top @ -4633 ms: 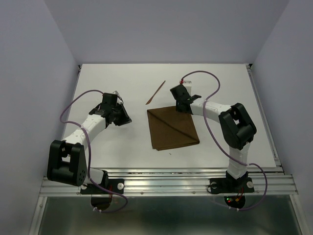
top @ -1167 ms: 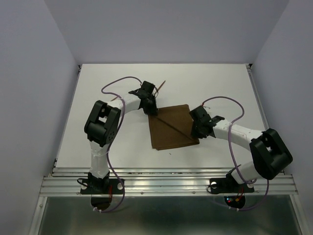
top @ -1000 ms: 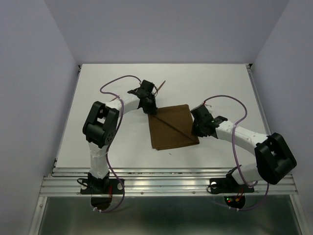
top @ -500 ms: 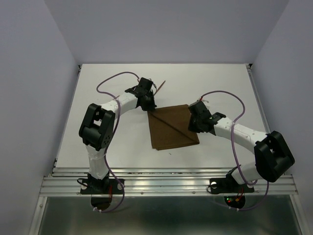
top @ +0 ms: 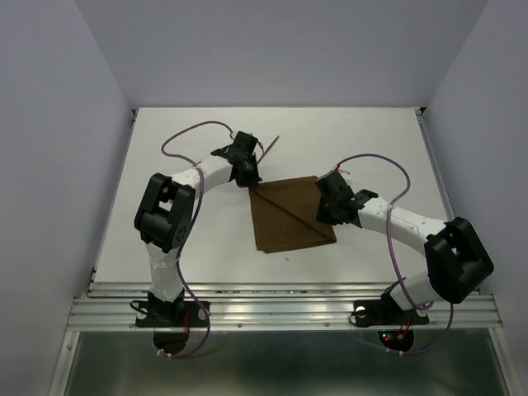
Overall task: Fold the napkin into a case and place the utensils inside
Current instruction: Smooth out the upper triangle-folded napkin at the center of the board.
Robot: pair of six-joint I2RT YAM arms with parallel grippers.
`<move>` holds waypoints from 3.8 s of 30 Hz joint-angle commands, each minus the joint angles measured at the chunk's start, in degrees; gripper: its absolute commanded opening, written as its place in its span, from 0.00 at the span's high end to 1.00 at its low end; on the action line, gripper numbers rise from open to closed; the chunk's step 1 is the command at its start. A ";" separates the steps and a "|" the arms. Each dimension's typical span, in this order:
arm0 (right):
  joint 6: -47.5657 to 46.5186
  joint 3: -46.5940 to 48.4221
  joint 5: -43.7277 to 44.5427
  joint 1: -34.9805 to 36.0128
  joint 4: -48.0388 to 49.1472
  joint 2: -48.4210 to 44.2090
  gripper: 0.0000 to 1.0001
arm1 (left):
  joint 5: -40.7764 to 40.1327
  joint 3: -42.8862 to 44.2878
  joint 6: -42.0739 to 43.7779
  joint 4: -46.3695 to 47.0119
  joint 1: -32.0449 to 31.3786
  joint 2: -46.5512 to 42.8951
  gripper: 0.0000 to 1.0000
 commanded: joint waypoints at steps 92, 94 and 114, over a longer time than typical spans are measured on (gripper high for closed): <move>-2.31 0.49 4.19 -0.75 1.53 0.82 0.79 | 3.61 5.41 -0.22 1.15 -2.20 4.01 0.99; -2.93 0.93 4.02 -0.75 1.62 3.18 0.79 | 3.60 5.33 -0.04 1.24 -2.20 5.16 0.99; -0.21 -4.16 -6.00 0.39 3.64 4.43 0.79 | 3.34 -3.98 0.76 2.12 -2.21 0.51 0.96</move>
